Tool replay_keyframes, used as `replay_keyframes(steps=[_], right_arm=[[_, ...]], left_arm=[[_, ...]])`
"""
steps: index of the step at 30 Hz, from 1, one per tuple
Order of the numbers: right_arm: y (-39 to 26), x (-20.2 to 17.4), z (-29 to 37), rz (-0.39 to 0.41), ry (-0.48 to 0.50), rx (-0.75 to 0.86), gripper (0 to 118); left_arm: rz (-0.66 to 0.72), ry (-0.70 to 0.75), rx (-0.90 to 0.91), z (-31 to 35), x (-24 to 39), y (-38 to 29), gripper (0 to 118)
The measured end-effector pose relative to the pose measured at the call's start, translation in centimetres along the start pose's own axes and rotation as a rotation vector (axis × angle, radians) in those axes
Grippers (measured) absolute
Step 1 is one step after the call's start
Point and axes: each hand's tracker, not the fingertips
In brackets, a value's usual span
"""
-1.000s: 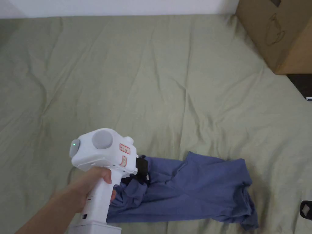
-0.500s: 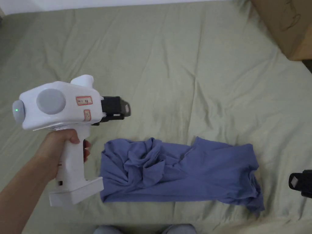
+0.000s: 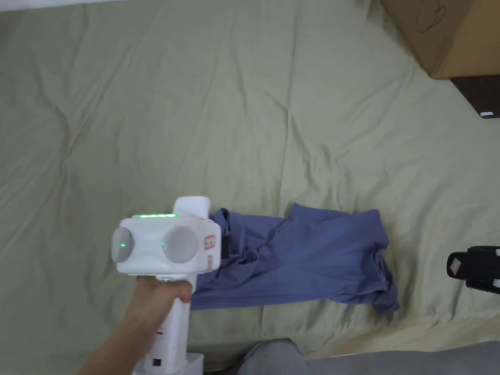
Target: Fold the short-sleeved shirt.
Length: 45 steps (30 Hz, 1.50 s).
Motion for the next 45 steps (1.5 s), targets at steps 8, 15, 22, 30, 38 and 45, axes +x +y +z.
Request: replay_keyframes(steps=[8, 15, 22, 30, 38, 45], right_arm=[[-0.3, 0.2, 0.4, -0.01, -0.022, -0.003, 5], [0.1, -0.3, 0.7, -0.019, -0.018, 0.008, 5], [0.8, -1.3, -0.5, 0.004, -0.018, -0.001, 5], [1.1, -3.8, -2.5, 0.042, 0.003, -0.049, 5], [2.2, -4.9, -2.7, 0.06, -0.018, -0.056, 5], [2.6, -5.9, -3.4, 0.071, -0.014, -0.058, 5]], left_arm=[[0.0, -0.131, 0.016, -0.5, 5.6, 0.2, 0], [0.242, -0.535, 0.031, 2.8, 0.8, 2.0, 0], [0.312, -0.541, 0.169, 9.1, -11.9, 3.2, 0], [0.632, -0.538, -0.019, 6.4, -20.4, 0.1, 97], [0.681, -0.551, -0.063, 2.3, -20.5, -1.7, 118], [0.561, -0.468, -0.111, 1.0, -17.5, 0.1, 118]])
